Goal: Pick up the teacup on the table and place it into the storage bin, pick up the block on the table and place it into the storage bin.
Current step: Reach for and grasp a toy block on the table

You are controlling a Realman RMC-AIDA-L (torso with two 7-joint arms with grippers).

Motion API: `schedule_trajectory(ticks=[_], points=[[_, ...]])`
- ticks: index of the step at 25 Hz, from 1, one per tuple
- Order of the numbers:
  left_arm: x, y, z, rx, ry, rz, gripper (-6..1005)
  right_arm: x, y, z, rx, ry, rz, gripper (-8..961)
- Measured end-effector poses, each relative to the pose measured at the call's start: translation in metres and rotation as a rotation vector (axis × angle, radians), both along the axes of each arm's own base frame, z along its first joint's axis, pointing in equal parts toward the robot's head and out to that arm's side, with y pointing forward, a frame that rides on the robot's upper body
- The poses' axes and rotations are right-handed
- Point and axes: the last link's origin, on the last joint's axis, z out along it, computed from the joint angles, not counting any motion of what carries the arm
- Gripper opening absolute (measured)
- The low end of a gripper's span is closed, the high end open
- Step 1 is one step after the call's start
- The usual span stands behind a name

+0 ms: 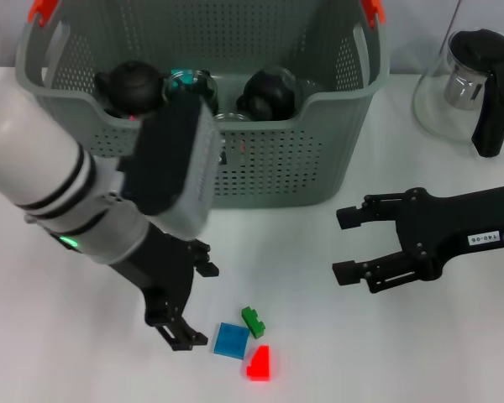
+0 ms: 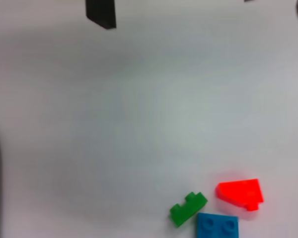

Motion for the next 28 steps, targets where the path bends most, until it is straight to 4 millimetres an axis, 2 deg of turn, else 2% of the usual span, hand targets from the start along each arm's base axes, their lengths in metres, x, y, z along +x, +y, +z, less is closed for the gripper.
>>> schedule_trajectory(ticks=[13, 28], points=[[0.020, -0.013, -0.034, -0.044, 0.126, -0.111, 891, 0.004, 0.002, 0.004, 0.007, -0.013, -0.015, 950], [0.017, -0.021, -0.059, -0.067, 0.193, -0.125, 864, 0.005, 0.001, 0.004, 0.008, -0.020, -0.014, 949]])
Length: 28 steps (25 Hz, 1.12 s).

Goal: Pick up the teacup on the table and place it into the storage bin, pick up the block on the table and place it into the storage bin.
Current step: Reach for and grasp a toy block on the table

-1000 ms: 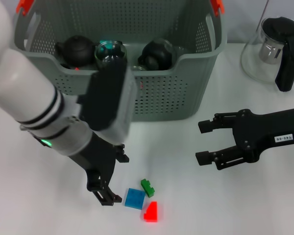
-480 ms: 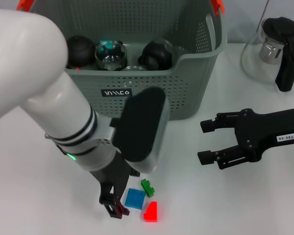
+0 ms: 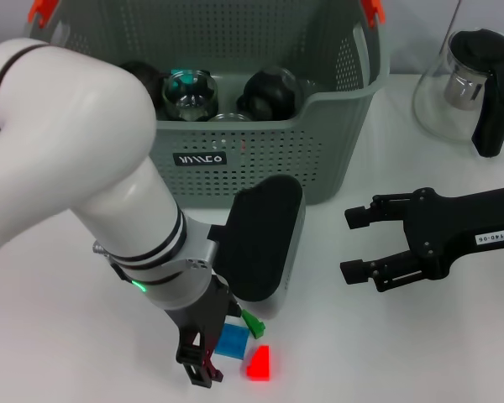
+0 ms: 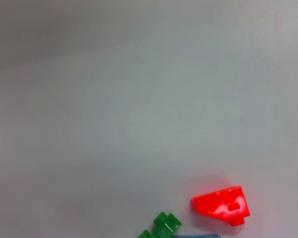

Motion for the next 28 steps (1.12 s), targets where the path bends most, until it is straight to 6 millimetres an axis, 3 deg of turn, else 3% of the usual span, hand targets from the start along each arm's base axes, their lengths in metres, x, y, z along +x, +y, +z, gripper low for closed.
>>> schedule_trajectory(ticks=[15, 20, 25, 28], points=[[-0.0003, -0.0003, -0.0068, -0.006, 0.015, -0.007, 859, 0.0017, 0.0012, -0.0007, 0.014, -0.006, -0.003, 949], [-0.0001, -0.0001, -0.0070, -0.006, 0.014, -0.010, 792, 0.0003, 0.0022, -0.0011, 0.015, -0.006, 0.000, 949], [0.0011, 0.0007, -0.0075, -0.004, 0.011, -0.014, 605, -0.0003, 0.0028, -0.0015, 0.017, -0.007, 0.001, 950], [0.0009, 0.0010, -0.0085, -0.006, 0.011, -0.011, 599, -0.0002, 0.0032, -0.0015, 0.019, -0.008, 0.001, 950]])
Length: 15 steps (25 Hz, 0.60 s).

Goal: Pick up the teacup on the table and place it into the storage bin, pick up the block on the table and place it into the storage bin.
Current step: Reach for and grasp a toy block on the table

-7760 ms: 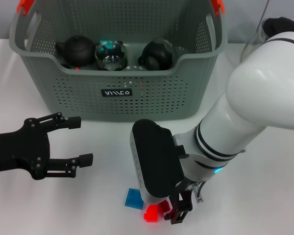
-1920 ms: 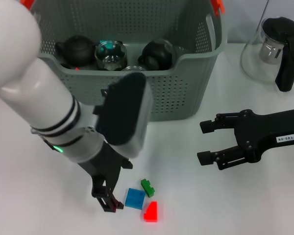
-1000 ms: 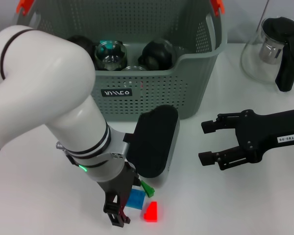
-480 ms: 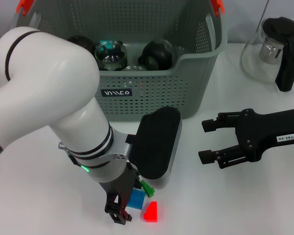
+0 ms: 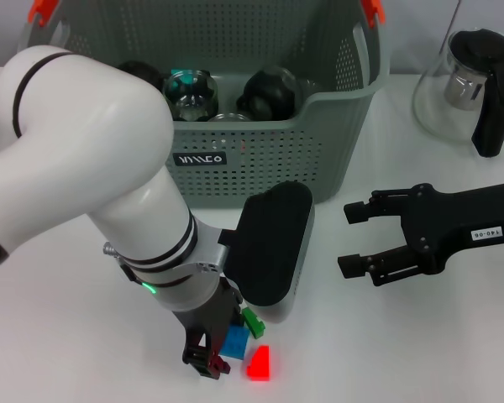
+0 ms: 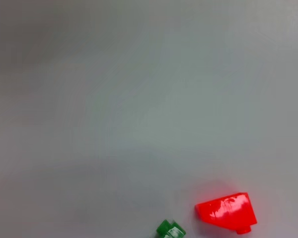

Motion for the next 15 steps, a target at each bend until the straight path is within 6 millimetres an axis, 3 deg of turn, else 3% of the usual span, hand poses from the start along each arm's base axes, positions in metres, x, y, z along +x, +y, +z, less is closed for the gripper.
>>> schedule_trajectory(ticks=[15], points=[[0.0009, 0.0025, -0.0055, 0.011, 0.003, 0.003, 570, -0.0007, 0.0005, -0.0006, 0.001, -0.001, 0.002, 942]])
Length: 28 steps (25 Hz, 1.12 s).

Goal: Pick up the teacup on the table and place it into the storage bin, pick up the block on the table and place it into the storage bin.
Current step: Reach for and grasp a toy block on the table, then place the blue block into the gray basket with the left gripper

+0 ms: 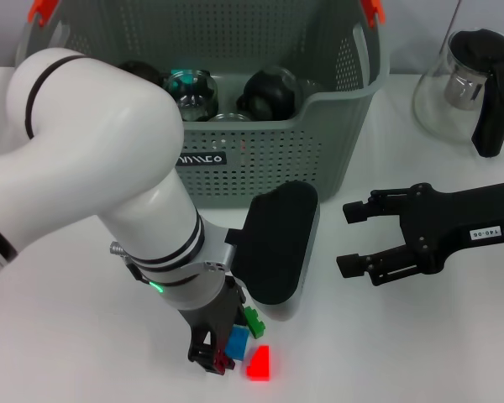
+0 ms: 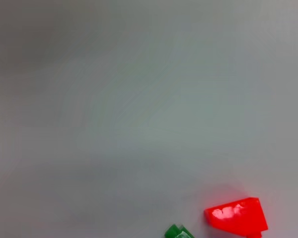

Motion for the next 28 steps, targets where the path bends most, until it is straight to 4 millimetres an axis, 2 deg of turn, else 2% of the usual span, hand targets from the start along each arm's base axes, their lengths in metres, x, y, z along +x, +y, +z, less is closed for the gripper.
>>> schedule_trajectory(ticks=[7, 12, 16, 20, 26, 28], points=[[0.001, 0.000, -0.002, 0.006, 0.012, 0.016, 557, 0.000, 0.000, 0.000, 0.000, 0.000, 0.000, 945], [0.001, 0.000, 0.000, 0.006, 0.024, 0.041, 407, 0.000, 0.000, 0.000, 0.001, 0.000, 0.002, 946], [0.006, 0.002, 0.009, 0.030, 0.008, 0.053, 406, 0.001, -0.001, 0.000, 0.000, 0.000, 0.008, 946], [0.013, 0.008, 0.035, 0.097, -0.050, 0.106, 410, 0.003, -0.002, 0.002, 0.000, -0.003, 0.006, 946], [0.023, 0.025, 0.096, 0.354, -0.283, 0.272, 421, 0.006, -0.002, 0.005, 0.002, -0.009, 0.000, 946], [0.027, 0.033, 0.122, 0.444, -0.406, 0.325, 425, 0.007, -0.002, 0.005, 0.003, -0.010, 0.001, 946]])
